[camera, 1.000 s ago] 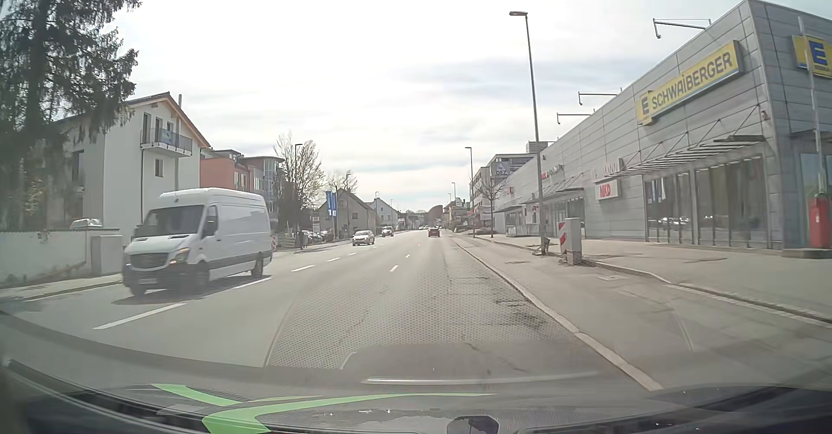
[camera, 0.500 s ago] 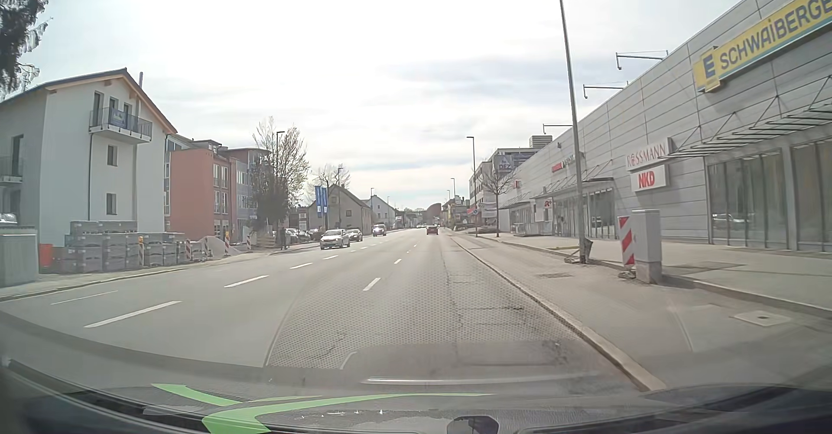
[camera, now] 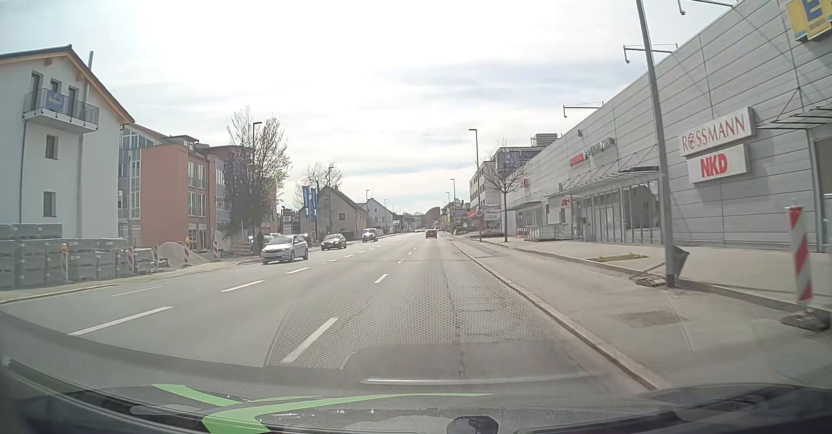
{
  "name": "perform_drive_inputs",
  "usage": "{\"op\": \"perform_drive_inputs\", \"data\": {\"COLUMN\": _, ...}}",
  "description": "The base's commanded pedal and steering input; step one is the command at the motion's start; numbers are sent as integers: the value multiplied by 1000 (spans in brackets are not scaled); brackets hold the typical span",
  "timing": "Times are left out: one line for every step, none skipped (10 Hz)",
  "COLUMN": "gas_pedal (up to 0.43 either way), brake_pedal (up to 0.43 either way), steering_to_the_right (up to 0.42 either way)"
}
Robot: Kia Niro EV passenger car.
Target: Follow the waypoints while adhering to traffic rules and regulations
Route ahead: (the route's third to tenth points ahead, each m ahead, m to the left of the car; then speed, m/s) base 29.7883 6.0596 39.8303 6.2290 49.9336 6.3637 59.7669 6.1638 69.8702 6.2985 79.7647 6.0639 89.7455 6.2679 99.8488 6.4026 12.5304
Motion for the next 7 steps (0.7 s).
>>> {"op": "perform_drive_inputs", "data": {"gas_pedal": 150, "brake_pedal": 0, "steering_to_the_right": -3}}
{"op": "perform_drive_inputs", "data": {"gas_pedal": 150, "brake_pedal": 0, "steering_to_the_right": -3}}
{"op": "perform_drive_inputs", "data": {"gas_pedal": 150, "brake_pedal": 0, "steering_to_the_right": -3}}
{"op": "perform_drive_inputs", "data": {"gas_pedal": 150, "brake_pedal": 0, "steering_to_the_right": -3}}
{"op": "perform_drive_inputs", "data": {"gas_pedal": 150, "brake_pedal": 0, "steering_to_the_right": -3}}
{"op": "perform_drive_inputs", "data": {"gas_pedal": 150, "brake_pedal": 0, "steering_to_the_right": -3}}
{"op": "perform_drive_inputs", "data": {"gas_pedal": 150, "brake_pedal": 0, "steering_to_the_right": -3}}
